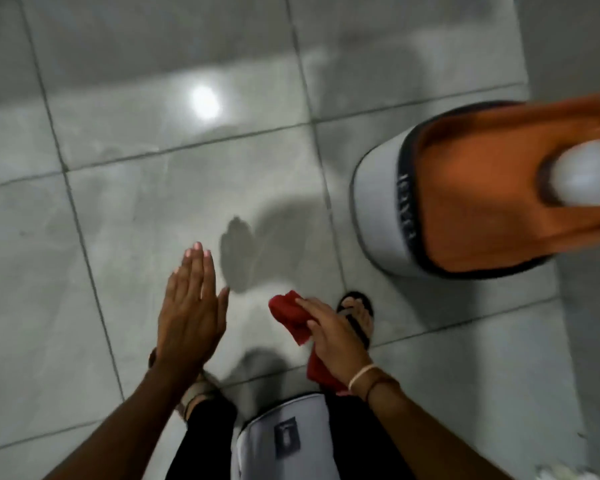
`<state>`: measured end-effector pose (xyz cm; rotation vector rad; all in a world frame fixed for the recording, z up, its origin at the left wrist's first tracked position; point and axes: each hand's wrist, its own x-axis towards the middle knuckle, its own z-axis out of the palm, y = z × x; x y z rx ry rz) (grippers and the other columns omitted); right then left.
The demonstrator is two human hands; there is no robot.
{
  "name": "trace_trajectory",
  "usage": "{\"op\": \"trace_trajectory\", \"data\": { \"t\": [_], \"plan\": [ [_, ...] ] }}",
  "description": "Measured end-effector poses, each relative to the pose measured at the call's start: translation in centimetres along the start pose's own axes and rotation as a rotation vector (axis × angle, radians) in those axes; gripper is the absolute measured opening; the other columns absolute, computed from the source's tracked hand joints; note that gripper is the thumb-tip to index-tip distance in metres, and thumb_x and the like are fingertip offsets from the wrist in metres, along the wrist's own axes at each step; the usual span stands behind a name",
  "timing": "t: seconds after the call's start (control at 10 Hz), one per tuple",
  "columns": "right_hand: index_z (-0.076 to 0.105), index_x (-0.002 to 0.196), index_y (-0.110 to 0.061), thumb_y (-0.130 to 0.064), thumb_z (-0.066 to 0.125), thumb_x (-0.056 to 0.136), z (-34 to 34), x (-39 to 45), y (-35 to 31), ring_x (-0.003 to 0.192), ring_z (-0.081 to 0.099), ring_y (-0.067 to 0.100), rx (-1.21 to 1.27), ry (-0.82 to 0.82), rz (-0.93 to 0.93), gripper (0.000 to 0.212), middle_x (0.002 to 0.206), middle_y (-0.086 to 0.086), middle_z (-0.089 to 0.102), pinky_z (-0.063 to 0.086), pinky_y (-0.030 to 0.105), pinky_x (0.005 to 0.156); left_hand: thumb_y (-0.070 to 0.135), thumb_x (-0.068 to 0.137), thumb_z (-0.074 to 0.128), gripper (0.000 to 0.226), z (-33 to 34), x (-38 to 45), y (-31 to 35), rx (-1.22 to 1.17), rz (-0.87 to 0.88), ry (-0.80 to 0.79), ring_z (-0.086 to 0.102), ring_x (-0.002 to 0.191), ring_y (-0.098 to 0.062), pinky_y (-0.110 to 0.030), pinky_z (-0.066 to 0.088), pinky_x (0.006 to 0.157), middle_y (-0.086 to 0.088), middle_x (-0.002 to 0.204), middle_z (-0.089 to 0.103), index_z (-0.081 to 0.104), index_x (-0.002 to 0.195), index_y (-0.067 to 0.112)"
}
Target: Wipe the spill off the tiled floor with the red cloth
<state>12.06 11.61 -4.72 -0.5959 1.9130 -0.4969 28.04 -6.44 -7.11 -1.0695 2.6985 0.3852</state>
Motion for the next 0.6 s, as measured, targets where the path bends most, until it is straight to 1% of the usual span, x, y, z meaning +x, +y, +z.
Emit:
{"op": "trace_trajectory", "data": {
  "t": [0.1,0.2,0.3,0.4,0.5,0.6],
  "plan": [
    [0.050,0.152,-0.020,-0.012,0.047,0.110,-9.4,-3.6,-2.7,0.149,0.045,0.015,0.113,0.371,-0.118,0.043,0.162,-0.002,0.047,0.027,0.020,0.128,0.026,0.105,0.041,0.062,-4.3,3.7,8.5,-0.122,0.114,0.071,0.030,0.155,-0.040,-0.056,0.037,0.123,-0.026,0.167,0.030,0.033,0.157,-0.007],
    [0.046,0.155,-0.022,-0.023,0.041,0.108,-17.4,-4.3,-2.5,0.155,0.033,0.006,0.109,0.634,-0.189,0.047,0.167,-0.003,0.039,0.023,0.010,0.127,0.023,0.107,0.045,0.060,-6.3,8.2,17.5,-0.239,0.229,0.131,0.024,0.158,-0.036,-0.051,0.029,0.128,-0.023,0.169,0.027,0.031,0.159,-0.004],
    [0.038,0.158,-0.023,-0.024,0.038,0.110,-22.0,-1.3,-0.1,0.157,0.026,0.016,-0.020,0.718,-0.160,0.048,0.172,0.003,0.026,0.026,0.036,0.130,0.025,0.110,0.040,0.059,-5.4,11.9,24.2,-0.294,0.303,0.132,0.018,0.161,-0.031,-0.047,0.021,0.132,-0.020,0.171,0.022,0.028,0.161,-0.001],
    [0.032,0.160,-0.022,-0.016,0.042,0.112,-23.6,2.6,2.6,0.158,0.028,0.027,-0.178,0.614,-0.154,0.050,0.174,0.009,0.019,0.040,0.054,0.125,0.025,0.110,0.039,0.059,-3.0,13.9,27.0,-0.288,0.332,0.097,0.017,0.161,-0.031,-0.050,0.026,0.130,-0.019,0.172,0.020,0.027,0.161,-0.001],
    [0.030,0.161,-0.022,-0.019,0.046,0.111,-24.2,4.0,3.4,0.161,0.021,0.029,-0.222,0.501,-0.178,0.053,0.174,0.011,0.015,0.038,0.055,0.126,0.026,0.109,0.036,0.058,-2.0,13.7,26.5,-0.216,0.351,0.110,0.024,0.159,-0.033,-0.051,0.030,0.128,-0.021,0.170,0.026,0.031,0.160,-0.001],
    [0.033,0.160,-0.022,-0.026,0.049,0.109,-26.0,0.7,0.9,0.159,0.027,0.025,-0.098,0.645,-0.190,0.054,0.173,0.007,0.025,0.034,0.054,0.128,0.029,0.109,0.037,0.058,-4.8,12.1,23.4,-0.151,0.329,0.109,0.026,0.158,-0.032,-0.048,0.029,0.128,-0.019,0.169,0.029,0.034,0.159,0.000]
  ]
}}
